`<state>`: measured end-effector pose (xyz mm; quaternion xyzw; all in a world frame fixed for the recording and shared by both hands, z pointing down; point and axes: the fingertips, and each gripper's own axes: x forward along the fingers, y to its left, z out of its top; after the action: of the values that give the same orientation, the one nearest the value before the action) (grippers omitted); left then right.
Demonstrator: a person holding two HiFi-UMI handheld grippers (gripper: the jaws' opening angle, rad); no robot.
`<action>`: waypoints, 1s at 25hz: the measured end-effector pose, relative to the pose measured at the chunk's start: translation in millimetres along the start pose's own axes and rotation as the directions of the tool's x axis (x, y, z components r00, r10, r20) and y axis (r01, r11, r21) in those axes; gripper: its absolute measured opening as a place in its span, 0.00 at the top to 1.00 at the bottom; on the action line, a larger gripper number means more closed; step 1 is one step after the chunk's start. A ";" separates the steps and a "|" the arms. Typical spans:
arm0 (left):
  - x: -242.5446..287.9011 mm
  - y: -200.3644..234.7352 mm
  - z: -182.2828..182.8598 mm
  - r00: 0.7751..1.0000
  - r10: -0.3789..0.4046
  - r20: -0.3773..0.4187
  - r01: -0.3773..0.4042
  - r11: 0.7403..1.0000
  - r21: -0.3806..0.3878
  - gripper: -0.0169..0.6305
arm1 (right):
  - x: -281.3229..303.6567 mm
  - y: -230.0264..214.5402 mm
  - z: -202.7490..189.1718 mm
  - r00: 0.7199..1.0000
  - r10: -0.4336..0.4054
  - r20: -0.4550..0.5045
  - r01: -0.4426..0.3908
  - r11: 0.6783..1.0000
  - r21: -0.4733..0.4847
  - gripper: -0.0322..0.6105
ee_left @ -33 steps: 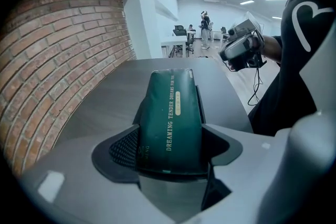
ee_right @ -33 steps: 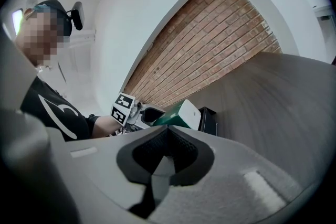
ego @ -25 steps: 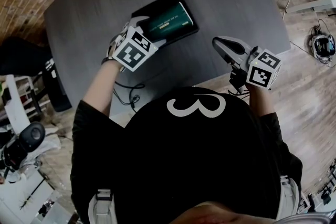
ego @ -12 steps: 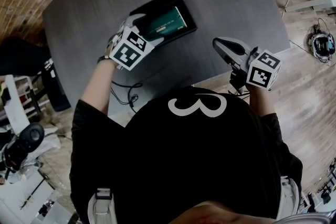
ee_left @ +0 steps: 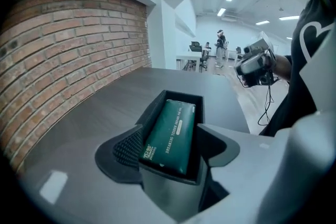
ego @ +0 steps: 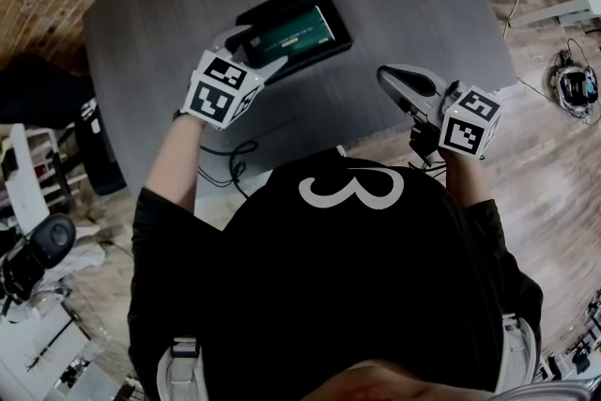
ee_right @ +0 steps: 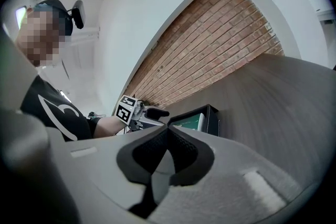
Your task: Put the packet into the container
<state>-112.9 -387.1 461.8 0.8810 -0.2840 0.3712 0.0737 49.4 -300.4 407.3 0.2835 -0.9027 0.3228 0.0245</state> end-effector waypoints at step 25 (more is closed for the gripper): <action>-154.5 -93.6 33.9 0.841 0.237 0.486 0.069 0.844 -0.531 0.95 | 26.9 106.9 28.1 0.978 0.207 -0.022 -0.205 0.936 -0.285 0.95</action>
<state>-127.3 -252.3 337.6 0.8797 -0.4239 0.0215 0.2143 -25.6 -263.0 330.4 0.1823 -0.9646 0.1887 0.0275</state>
